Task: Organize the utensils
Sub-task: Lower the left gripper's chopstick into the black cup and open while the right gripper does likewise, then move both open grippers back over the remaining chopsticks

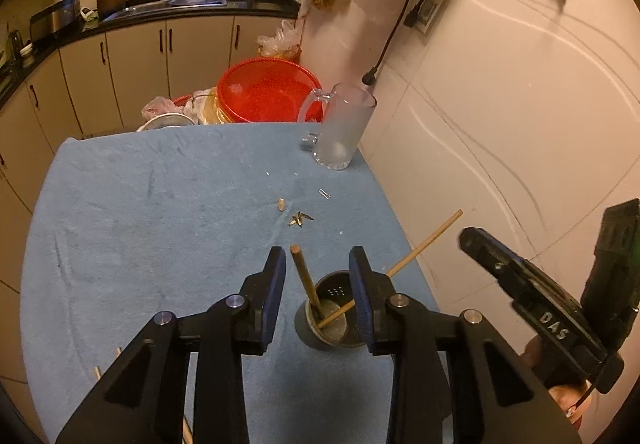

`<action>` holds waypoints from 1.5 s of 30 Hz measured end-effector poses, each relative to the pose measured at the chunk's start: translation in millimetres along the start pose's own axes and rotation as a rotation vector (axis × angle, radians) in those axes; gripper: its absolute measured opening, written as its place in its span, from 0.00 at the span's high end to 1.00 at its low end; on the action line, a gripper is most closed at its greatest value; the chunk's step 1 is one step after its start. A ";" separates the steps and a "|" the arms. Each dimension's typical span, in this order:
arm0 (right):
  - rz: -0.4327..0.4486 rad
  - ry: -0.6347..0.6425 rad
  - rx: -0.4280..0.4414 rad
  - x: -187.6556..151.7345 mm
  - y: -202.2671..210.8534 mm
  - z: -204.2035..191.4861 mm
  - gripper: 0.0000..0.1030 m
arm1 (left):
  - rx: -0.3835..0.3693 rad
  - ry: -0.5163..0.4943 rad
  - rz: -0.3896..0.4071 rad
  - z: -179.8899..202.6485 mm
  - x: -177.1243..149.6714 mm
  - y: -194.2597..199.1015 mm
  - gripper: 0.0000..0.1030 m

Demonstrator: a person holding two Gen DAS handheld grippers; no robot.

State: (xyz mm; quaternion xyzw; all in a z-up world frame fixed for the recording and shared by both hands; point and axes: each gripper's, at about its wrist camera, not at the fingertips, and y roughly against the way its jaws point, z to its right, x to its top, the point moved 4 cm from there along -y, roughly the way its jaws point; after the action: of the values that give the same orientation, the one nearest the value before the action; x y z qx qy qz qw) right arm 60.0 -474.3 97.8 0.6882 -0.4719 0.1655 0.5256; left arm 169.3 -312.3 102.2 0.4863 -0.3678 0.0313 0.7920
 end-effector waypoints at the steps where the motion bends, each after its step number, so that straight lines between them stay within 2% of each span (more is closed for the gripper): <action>1: 0.009 -0.001 0.001 -0.1 5.1 -1.2 0.67 | 0.003 0.001 0.012 -1.6 -1.1 6.6 0.69; 7: 0.053 -0.003 0.034 -10.9 38.3 -18.5 0.53 | 0.017 0.009 0.067 -12.9 -10.4 45.8 0.61; 9: 0.051 0.002 0.044 -17.2 44.6 -24.4 0.52 | 0.030 0.016 0.083 -21.4 -18.1 59.5 0.61; 15: 0.000 0.034 0.079 -55.9 52.0 -47.5 0.49 | 0.050 0.055 0.111 -55.5 -47.2 91.2 0.60; 20: -0.041 0.071 0.094 -92.4 51.0 -66.1 0.38 | 0.092 0.079 0.107 -90.2 -83.2 109.8 0.59; 24: -0.132 0.119 0.116 -130.4 34.4 -85.8 0.37 | 0.115 0.128 0.066 -122.2 -119.2 113.0 0.58; 29: -0.273 0.155 0.152 -179.4 3.9 -110.8 0.37 | 0.157 0.237 -0.028 -173.9 -166.1 98.3 0.58; 34: -0.336 0.165 0.156 -205.5 -12.7 -120.8 0.37 | 0.201 0.338 -0.132 -222.6 -203.1 75.2 0.58; 39: -0.358 0.166 0.145 -210.5 -20.5 -123.4 0.37 | 0.199 0.424 -0.202 -248.4 -216.2 49.1 0.58; 45: -0.367 0.148 0.131 -211.6 -24.5 -120.0 0.37 | 0.215 0.412 -0.235 -249.9 -211.5 27.0 0.58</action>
State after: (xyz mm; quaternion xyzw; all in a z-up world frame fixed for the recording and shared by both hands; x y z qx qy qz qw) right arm 6.6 -268.0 -22.1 0.7813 -0.2870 0.1471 0.5343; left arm 142.4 -34.6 -71.4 0.5906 -0.1341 0.0765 0.7921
